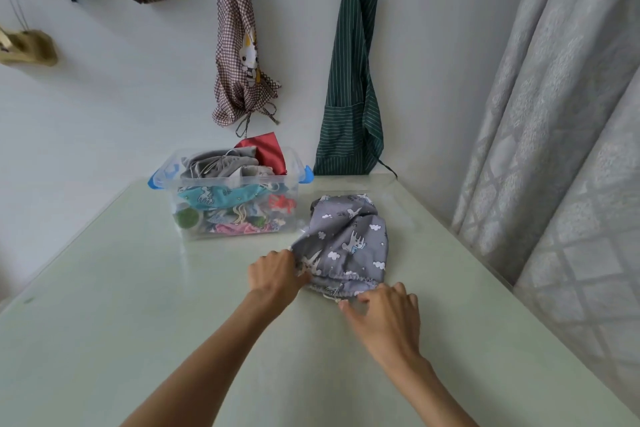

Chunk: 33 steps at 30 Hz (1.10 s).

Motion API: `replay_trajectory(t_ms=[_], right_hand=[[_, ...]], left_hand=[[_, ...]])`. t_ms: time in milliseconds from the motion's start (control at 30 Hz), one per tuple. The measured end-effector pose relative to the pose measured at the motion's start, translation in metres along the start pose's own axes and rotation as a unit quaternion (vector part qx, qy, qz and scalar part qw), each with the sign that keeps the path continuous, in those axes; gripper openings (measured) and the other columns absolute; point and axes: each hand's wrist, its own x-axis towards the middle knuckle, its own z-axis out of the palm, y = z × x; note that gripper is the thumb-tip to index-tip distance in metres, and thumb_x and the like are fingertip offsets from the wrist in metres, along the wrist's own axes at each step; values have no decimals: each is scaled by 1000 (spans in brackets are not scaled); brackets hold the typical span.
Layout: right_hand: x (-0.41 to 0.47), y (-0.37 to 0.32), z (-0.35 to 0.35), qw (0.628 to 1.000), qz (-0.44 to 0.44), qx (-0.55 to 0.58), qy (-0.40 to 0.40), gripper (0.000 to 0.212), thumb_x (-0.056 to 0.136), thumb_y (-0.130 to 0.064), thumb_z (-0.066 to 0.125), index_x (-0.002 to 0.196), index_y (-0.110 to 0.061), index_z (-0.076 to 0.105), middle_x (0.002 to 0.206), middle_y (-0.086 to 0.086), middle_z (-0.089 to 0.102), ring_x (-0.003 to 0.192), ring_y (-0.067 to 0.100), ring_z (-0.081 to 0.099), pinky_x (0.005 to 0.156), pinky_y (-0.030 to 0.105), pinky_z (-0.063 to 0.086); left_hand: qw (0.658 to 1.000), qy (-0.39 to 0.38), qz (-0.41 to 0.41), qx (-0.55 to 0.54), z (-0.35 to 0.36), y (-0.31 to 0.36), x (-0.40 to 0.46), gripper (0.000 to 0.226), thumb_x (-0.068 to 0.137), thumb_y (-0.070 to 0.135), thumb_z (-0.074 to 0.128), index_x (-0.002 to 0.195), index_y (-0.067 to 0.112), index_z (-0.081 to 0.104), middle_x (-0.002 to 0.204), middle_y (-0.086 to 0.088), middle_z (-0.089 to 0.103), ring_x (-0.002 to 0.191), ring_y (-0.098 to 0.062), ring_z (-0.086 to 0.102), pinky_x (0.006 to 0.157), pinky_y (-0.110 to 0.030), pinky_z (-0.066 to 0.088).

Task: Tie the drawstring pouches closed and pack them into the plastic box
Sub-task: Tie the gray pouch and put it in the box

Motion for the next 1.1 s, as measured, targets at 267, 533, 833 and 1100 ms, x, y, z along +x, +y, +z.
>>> replay_trajectory(t_ms=[267,533,833,1100], right_hand=[[22,-26,22,997,51,56,15,44,73,-65,53,91,-27,66,103,-7,63,105,18,53,86,32,37],[40,-7,10,985,-15,169,-39,26,79,-29,65,61,-21,49,60,-4,58,62,20,51,60,29,41],[46,95,-48,963,-38,232,-131,22,64,-17,84,58,-29,68,59,-4,70,57,-5,61,64,23,52],[33,156,-76,980,115,159,27,11,75,-10,75,68,-18,76,60,-3,70,64,14,67,60,22,48]], left_hand=[[985,-57,-82,-139,9,6,22,23,78,35,67,95,20,72,97,-5,70,93,-28,64,66,-26,40],[909,-111,-29,-401,-1,-10,25,23,93,26,58,76,16,70,81,-6,72,67,-13,59,47,-14,44],[901,-34,-33,-431,-14,-37,7,21,96,20,52,98,10,70,83,0,69,64,-9,60,52,-22,43],[936,-9,-136,-325,3,-86,-10,23,93,30,57,99,16,74,95,-4,72,87,-26,63,77,-33,47]])
